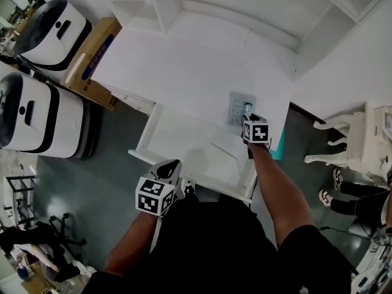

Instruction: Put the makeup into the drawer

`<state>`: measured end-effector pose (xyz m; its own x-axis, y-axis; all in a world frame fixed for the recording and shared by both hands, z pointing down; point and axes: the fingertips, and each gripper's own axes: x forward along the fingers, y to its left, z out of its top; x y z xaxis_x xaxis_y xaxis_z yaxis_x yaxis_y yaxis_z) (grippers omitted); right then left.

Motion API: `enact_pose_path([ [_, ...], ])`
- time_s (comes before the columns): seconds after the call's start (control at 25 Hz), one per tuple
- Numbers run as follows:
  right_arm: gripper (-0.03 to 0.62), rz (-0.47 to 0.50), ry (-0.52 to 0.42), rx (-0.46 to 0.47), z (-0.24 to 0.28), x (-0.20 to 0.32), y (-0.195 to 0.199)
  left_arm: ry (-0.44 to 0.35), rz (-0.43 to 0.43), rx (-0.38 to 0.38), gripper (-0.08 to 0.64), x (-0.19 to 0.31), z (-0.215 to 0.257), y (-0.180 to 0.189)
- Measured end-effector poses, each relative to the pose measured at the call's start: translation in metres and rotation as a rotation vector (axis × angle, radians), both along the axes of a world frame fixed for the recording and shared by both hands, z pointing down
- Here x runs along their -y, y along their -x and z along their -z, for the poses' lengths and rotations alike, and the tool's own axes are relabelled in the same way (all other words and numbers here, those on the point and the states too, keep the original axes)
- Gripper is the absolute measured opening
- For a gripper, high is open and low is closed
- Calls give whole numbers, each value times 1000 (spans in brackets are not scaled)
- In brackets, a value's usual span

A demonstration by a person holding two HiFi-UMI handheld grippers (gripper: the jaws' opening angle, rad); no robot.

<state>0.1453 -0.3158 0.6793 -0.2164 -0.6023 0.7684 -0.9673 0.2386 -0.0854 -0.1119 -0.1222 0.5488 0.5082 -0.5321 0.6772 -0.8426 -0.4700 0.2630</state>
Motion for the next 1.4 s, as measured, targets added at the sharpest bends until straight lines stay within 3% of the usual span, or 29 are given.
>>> enact_pose_path([
  [0.52,141,-89,44,125,-2,-2,-10,-20,-9,-9,11,-1,4,0],
  [0.84,140,-94,11,174,16,-16,-10,-25,-33,-22,11,-2,3,-4],
  [1.08,141,-27,-21,208,33,-42,5,-33,-67,-27,11,3,3,-15],
  [1.4,141,132,-35,221,42,-98,48,-33,-97,-25,11,3,2,-19],
])
